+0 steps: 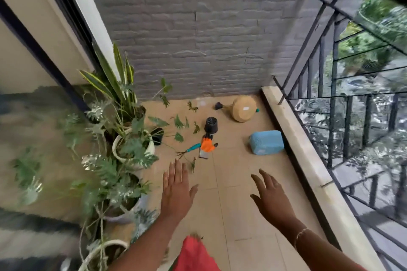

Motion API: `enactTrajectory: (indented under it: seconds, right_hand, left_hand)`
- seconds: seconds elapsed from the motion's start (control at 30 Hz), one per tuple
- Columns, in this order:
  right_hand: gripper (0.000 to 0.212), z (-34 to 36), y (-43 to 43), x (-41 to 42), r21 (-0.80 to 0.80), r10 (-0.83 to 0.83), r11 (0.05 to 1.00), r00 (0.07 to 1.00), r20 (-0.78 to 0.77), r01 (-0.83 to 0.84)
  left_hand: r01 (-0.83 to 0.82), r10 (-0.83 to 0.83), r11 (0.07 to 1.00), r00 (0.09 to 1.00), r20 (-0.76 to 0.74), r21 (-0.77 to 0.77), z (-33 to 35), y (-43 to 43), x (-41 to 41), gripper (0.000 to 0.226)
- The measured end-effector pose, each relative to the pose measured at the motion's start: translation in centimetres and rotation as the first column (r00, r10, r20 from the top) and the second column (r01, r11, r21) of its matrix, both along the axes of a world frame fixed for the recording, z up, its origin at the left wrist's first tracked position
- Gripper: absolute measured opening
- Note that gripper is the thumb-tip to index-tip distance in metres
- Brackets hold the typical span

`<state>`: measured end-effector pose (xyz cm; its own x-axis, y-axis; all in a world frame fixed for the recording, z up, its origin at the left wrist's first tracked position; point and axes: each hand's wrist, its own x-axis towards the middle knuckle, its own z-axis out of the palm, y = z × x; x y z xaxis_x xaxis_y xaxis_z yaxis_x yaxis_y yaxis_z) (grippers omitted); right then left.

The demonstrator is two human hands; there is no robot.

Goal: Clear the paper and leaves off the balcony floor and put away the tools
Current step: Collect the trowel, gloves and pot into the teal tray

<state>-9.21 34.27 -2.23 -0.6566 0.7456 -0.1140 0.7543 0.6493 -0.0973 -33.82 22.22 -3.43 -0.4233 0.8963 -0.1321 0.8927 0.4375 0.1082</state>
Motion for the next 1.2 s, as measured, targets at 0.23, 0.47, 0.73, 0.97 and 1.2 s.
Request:
enactTrajectory:
  seconds: [0.23, 0.47, 0.73, 0.97, 1.2]
  right_hand:
    - [0.058, -1.2, 13.9, -7.1, 0.044, -0.011, 0.999, 0.999, 0.031, 0.010]
    - [0.043, 0.4, 27.0, -14.5, -0.188, -0.198, 0.964, 0.979, -0.041, 0.187]
    - [0.042, -0.2, 40.9, -17.8, -0.258, -0.311, 0.923, 0.948, -0.068, 0.284]
    - [0.045, -1.1, 54.8, -16.5, -0.264, -0.313, 0.914, 0.950, 0.020, 0.307]
    - [0.045, 0.5, 65.9, -15.0, -0.264, -0.364, 0.896, 0.931, 0.023, 0.357]
  left_hand:
    - [0.026, -0.026, 1.000, 0.999, 0.030, -0.007, -3.1, 13.8, -7.9, 0.068]
    - [0.145, -0.143, 0.988, 0.989, 0.041, -0.051, -1.4, 27.4, -15.9, 0.073]
    - [0.192, -0.187, 0.981, 0.971, 0.148, -0.018, -1.9, 44.5, -21.2, 0.052]
    - [0.035, -0.031, 0.999, 0.969, 0.245, -0.011, -2.1, 59.3, -20.6, 0.054]
    - [-0.124, 0.148, 0.989, 0.896, 0.418, -0.086, -1.6, 70.0, -19.9, 0.053]
